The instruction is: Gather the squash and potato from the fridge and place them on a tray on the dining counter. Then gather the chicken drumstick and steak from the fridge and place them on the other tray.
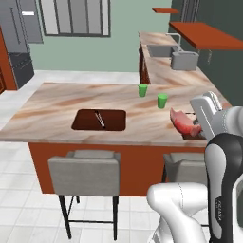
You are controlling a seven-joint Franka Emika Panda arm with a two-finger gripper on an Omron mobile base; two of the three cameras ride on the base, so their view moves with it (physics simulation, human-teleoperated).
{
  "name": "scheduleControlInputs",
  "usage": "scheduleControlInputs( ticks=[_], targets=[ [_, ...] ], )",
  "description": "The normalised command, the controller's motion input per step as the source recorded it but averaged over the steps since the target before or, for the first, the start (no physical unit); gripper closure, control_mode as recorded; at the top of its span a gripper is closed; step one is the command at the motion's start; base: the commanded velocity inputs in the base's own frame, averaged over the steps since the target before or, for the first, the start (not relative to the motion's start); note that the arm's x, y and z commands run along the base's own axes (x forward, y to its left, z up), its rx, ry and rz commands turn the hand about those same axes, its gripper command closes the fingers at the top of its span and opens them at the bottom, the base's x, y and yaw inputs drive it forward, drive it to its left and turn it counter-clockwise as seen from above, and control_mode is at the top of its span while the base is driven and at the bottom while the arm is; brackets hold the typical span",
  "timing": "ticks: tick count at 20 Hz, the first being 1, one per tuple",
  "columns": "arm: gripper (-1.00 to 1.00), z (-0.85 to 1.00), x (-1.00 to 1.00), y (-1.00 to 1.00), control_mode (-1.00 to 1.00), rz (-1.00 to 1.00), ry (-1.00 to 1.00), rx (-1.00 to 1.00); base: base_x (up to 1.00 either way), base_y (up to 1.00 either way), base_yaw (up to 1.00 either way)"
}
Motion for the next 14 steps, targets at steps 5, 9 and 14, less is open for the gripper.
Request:
scheduleControlInputs(
  ticks=[5,9,14],
  targets=[
    [1.00,-0.01,0.00,-0.08,-1.00,0.01,0.00,0.00,0.00,-0.26,0.04],
    [1.00,-0.06,0.08,-0.51,-1.00,0.03,0.00,0.00,0.00,0.00,0.00],
    [1.00,-0.19,0.36,-0.58,-1.00,0.00,0.05,0.00,0.00,0.00,0.00]
  ],
)
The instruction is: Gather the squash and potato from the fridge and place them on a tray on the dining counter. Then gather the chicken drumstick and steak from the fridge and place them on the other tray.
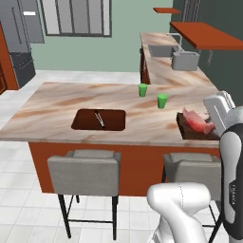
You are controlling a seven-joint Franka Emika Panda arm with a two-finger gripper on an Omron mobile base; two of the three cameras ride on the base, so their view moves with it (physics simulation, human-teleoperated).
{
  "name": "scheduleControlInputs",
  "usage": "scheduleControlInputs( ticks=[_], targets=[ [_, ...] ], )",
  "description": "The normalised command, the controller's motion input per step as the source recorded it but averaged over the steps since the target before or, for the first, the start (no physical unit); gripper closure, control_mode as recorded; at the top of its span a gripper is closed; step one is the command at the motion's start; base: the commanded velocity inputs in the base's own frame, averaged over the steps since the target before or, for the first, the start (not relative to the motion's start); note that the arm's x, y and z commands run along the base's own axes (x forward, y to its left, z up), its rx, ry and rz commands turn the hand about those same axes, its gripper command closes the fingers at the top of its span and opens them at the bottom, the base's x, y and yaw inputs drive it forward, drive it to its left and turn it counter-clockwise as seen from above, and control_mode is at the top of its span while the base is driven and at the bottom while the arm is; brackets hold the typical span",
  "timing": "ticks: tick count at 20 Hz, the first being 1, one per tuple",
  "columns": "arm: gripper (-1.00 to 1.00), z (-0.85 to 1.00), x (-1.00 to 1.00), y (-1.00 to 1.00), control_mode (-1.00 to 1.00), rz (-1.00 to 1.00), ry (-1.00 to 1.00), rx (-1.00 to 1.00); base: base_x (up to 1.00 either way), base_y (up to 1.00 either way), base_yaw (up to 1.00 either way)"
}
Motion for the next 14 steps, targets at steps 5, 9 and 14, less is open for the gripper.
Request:
scheduleControlInputs(
  ticks=[5,9,14],
  targets=[
    [1.00,-0.31,0.48,-0.67,-1.00,-0.14,0.14,-0.07,0.00,0.00,0.00],
    [1.00,-0.33,0.45,-0.64,-1.00,-0.25,0.16,-0.09,0.00,0.00,0.00],
    [1.00,-0.24,0.67,-0.66,-1.00,-0.10,0.08,0.04,0.00,0.00,0.00]
  ],
)
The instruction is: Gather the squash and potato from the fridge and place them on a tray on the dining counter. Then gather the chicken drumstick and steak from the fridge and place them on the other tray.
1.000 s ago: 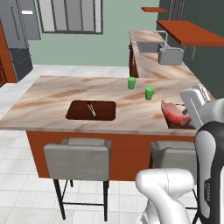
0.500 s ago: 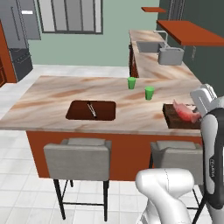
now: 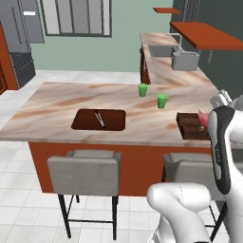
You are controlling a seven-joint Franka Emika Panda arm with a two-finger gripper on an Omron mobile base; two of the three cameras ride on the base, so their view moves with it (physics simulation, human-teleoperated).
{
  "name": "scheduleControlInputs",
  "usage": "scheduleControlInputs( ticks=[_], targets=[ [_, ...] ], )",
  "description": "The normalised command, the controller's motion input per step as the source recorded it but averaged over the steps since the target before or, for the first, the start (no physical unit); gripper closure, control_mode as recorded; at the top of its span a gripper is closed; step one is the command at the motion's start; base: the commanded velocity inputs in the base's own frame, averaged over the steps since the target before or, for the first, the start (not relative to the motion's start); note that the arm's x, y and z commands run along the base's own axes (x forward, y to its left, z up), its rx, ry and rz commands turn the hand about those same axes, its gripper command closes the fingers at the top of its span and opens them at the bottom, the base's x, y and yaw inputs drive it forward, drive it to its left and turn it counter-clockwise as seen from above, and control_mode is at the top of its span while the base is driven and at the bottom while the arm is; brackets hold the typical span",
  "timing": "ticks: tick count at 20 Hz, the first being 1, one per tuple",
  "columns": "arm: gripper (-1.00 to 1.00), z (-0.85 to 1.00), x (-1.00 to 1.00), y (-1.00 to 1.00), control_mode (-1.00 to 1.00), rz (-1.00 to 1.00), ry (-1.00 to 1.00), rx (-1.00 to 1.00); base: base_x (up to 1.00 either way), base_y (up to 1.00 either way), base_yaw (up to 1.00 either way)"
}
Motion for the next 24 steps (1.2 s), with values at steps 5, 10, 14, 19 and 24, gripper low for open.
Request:
scheduleControlInputs(
  ticks=[5,10,14,19,24],
  targets=[
    [1.00,-0.26,0.77,-0.72,-1.00,0.00,0.10,0.17,0.00,0.00,0.00],
    [1.00,-0.20,0.76,-0.47,-1.00,0.02,0.08,0.15,0.00,0.00,0.00],
    [1.00,-0.29,0.80,-0.31,-1.00,0.04,0.05,0.10,0.00,0.00,0.00],
    [1.00,-0.54,0.69,-0.39,-1.00,0.05,0.08,0.03,0.00,0.00,0.00],
    [1.00,-0.38,0.52,-0.34,-1.00,0.05,0.02,0.03,0.00,0.00,0.00]
  ],
)
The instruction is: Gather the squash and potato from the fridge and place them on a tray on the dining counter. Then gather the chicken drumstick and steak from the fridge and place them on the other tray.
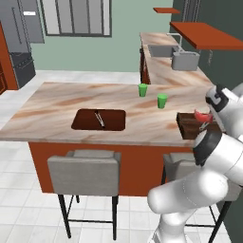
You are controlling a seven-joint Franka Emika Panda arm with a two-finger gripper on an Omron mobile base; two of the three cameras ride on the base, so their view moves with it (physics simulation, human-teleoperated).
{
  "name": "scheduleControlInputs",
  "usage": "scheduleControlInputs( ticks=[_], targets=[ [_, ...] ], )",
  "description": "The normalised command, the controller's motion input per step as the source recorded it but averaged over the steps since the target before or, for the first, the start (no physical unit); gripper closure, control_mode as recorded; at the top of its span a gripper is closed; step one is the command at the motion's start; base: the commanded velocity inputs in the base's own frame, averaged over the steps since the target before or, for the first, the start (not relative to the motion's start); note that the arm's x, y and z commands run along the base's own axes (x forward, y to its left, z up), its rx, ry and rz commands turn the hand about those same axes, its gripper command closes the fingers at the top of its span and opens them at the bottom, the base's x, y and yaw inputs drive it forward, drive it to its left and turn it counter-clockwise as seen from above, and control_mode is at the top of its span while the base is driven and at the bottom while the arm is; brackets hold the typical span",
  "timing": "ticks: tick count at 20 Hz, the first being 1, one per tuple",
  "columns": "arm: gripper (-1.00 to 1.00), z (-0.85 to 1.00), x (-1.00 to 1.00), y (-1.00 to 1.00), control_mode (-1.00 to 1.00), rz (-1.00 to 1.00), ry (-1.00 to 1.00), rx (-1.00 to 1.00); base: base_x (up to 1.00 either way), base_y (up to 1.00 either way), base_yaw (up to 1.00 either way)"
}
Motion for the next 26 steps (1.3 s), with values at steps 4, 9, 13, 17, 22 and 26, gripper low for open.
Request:
scheduleControlInputs(
  ticks=[4,9,13,17,22,26],
  targets=[
    [1.00,-0.34,0.54,-0.33,-1.00,0.06,0.00,0.04,0.00,0.00,0.00],
    [1.00,-0.43,0.57,-0.20,-1.00,0.05,0.00,0.01,0.00,0.00,0.00],
    [1.00,-0.44,0.48,-0.15,-1.00,0.05,0.00,0.00,0.00,0.00,0.00],
    [1.00,-0.46,0.35,-0.17,-1.00,0.04,0.00,0.00,0.00,0.00,0.00],
    [1.00,-0.40,0.35,-0.11,-1.00,0.03,0.00,0.00,0.00,0.00,0.00],
    [1.00,-0.25,0.36,-0.06,-1.00,0.02,0.00,0.00,0.00,0.00,0.00]
  ],
)
